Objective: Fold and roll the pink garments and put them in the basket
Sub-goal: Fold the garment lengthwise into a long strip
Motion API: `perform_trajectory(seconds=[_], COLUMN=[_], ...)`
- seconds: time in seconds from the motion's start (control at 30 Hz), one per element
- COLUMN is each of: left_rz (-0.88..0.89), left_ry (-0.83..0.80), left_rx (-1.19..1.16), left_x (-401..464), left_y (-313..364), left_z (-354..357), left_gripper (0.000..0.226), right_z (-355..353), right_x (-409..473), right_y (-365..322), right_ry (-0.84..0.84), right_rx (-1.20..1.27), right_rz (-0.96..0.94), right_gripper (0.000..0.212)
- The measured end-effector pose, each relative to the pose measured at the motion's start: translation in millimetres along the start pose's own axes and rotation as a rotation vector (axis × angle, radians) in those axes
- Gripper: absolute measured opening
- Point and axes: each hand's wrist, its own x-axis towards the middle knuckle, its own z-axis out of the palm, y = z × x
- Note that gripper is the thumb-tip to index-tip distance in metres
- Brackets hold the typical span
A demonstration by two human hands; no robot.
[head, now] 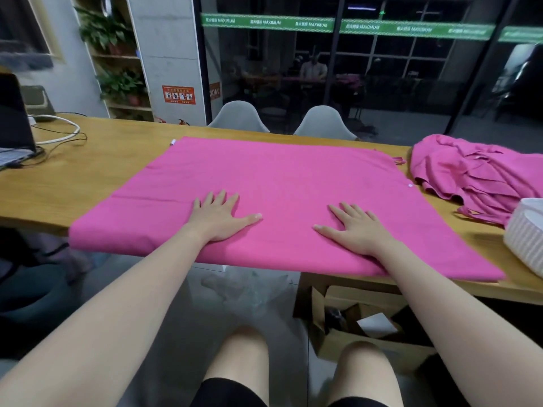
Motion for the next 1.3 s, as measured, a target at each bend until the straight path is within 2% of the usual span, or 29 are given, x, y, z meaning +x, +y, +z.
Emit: perform_trajectory(seconds=[0.13, 0.53, 0.63, 0.7, 0.77, 0.87, 0.93, 1.1, 1.2, 1.3], left_rz=[0.008, 0.037, 0.009, 0.001, 0.095, 0.255, 0.260, 0.232, 0.232, 0.230], left_ry=[0.006, 0.028, 0.039, 0.108, 0.157, 0.063, 0.043, -0.024, -0.022, -0.012], left_rx=[0.008, 0.014, 0.019, 0.023, -0.008, -0.035, -0.029, 0.031, 0.042, 0.045], left_x=[17.1, 87.4, 99.1, 93.7, 76.3, 35.9, 22.1, 13.3, 10.5, 11.7], left_y=[-2.8, -9.6, -10.6, 4.0, 42.1, 96.8, 98.3, 80.5, 82.6, 86.1], left_z=[-1.5, -5.4, -7.9, -6.0, 3.7, 20.1, 22.3, 12.6, 13.2, 12.2], left_gripper=[0.122, 0.121, 0.106, 0.084, 0.064, 0.067, 0.076, 0.098, 0.100, 0.098], right_z=[1.4, -4.7, -6.3, -5.0, -2.2, 6.5, 5.5, -7.1, -7.9, -10.6], right_x=[12.6, 74.7, 84.4, 82.8, 73.1, 44.7, 25.6, -25.7, -47.6, -51.6], right_y=[-0.6, 1.9, 1.1, -6.2, -24.1, -40.9, -18.0, 98.0, 129.8, 128.9], right_ry=[0.015, 0.039, 0.062, 0.131, 0.171, 0.102, 0.062, 0.072, 0.047, 0.043], right_rx=[0.006, 0.027, 0.029, 0.024, 0.057, 0.080, 0.078, 0.017, 0.003, -0.037], right_rz=[0.012, 0.038, 0.047, 0.016, -0.046, -0.132, -0.078, 0.310, 0.367, 0.391], right_gripper=[0.116, 0.113, 0.105, 0.088, 0.068, 0.065, 0.071, 0.083, 0.082, 0.083])
